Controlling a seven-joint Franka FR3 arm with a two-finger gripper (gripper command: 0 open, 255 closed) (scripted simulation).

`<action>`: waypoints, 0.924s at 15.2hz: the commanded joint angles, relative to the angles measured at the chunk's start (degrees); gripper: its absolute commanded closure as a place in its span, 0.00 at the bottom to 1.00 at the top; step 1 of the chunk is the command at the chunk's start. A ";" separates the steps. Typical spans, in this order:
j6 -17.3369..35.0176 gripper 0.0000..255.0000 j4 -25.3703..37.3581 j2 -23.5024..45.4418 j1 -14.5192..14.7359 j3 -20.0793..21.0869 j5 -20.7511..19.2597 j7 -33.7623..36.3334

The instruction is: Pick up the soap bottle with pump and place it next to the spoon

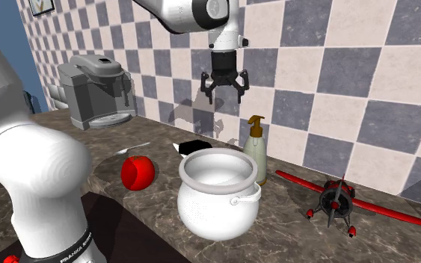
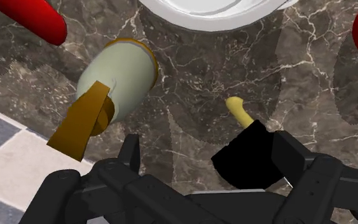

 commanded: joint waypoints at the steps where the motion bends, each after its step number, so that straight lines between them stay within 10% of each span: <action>1: 1.41 0.00 2.61 4.14 -0.02 -1.71 1.27 -3.01; 9: 2.79 0.00 16.53 21.18 -2.51 -6.36 9.61 -15.60; 14: 6.19 0.00 14.59 22.88 -2.77 -6.12 10.69 -16.32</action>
